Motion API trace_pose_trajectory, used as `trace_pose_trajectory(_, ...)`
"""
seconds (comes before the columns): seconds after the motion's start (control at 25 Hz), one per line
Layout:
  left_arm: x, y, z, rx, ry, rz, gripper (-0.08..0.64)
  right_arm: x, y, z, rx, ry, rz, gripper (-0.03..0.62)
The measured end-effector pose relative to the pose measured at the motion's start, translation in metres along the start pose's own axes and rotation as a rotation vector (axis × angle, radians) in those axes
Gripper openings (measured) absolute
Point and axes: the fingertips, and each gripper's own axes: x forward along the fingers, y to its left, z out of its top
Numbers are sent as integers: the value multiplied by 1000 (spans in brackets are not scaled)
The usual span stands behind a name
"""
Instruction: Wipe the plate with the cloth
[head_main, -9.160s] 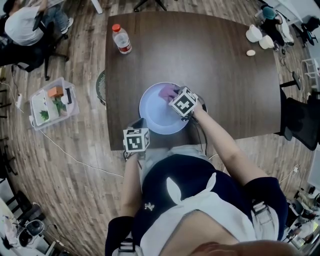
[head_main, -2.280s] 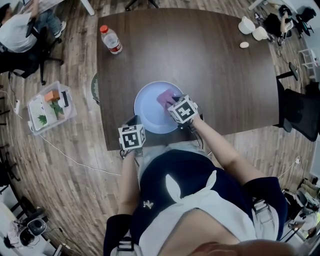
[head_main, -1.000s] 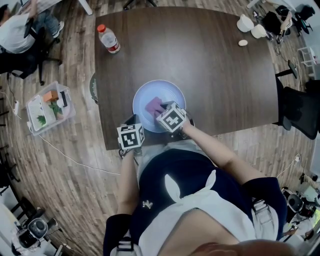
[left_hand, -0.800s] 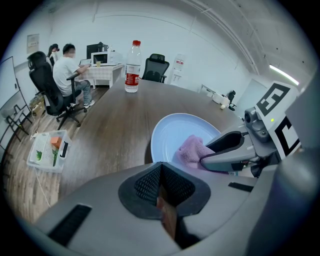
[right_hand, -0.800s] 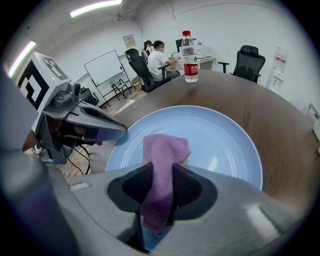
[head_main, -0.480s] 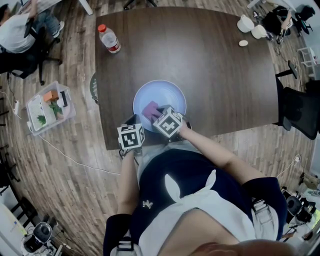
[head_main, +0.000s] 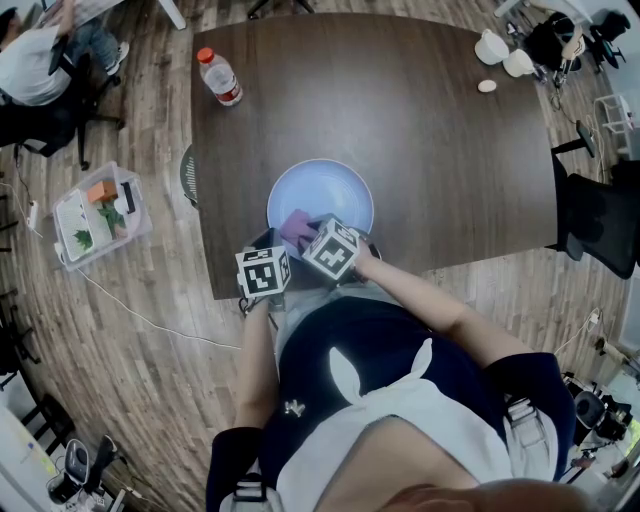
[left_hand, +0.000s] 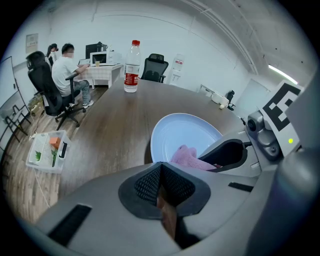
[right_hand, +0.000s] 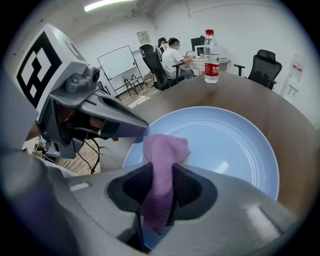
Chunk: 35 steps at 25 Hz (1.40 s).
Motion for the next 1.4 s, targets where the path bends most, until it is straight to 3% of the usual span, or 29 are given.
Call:
trace_pose_trajectory(0.6,-2,0,0,0,-5,-10,3,-5,9,-9,-100,32,25,121)
trace_pose_trajectory(0.92,-2,1,-1,-6,-11,-12,3,-14,-1,-34,-148,46,33,121)
trace_pose_trajectory(1.4,-3,-1,0,-11,-12,-15,3,-38,-54,-53,-103,47,-83,127)
